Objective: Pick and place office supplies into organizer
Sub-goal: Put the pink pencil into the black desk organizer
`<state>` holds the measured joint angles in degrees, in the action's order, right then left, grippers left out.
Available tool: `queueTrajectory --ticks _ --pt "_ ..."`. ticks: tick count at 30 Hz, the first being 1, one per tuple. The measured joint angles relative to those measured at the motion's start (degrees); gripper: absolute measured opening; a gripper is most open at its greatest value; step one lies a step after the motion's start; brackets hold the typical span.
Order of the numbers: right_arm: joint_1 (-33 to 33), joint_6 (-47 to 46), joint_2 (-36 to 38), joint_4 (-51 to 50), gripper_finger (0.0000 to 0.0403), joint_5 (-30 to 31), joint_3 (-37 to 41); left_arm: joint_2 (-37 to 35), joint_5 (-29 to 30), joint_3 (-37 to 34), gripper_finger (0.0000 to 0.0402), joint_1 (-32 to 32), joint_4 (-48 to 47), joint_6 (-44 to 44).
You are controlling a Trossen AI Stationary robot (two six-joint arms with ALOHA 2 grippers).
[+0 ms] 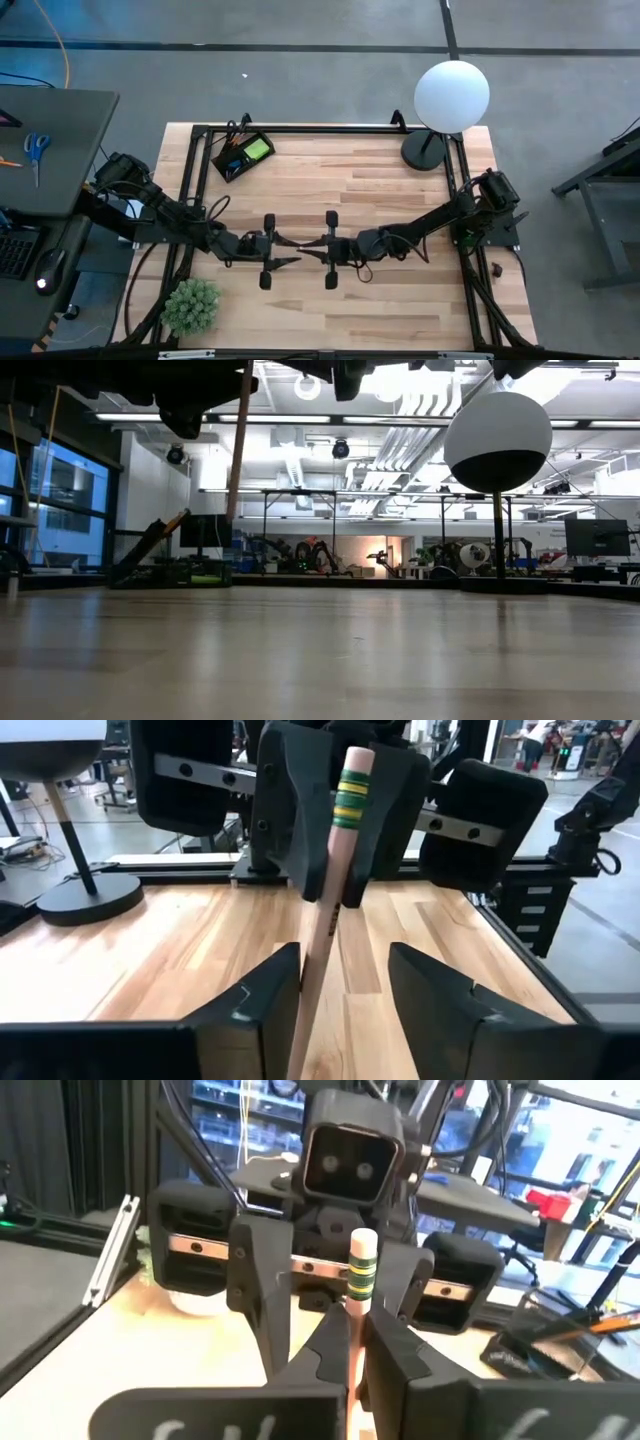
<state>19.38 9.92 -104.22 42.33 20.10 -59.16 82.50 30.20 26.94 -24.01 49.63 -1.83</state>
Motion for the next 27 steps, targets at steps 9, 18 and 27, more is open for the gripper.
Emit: queueTrajectory --ticks 9,18,27 --pt "0.0 -0.82 0.0 -0.25 0.0001 0.02 0.0 0.0 1.0 0.0 0.0133 -0.02 -0.25 0.0" --pt "-0.04 -1.23 0.0 -0.11 0.0001 -0.92 0.0 0.0 4.85 0.0 0.0016 -0.02 -0.77 0.13" --pt "-0.73 -3.9 0.02 -0.71 0.0058 -0.76 0.0 -0.02 6.04 0.0 0.0006 -0.02 -0.6 0.02"
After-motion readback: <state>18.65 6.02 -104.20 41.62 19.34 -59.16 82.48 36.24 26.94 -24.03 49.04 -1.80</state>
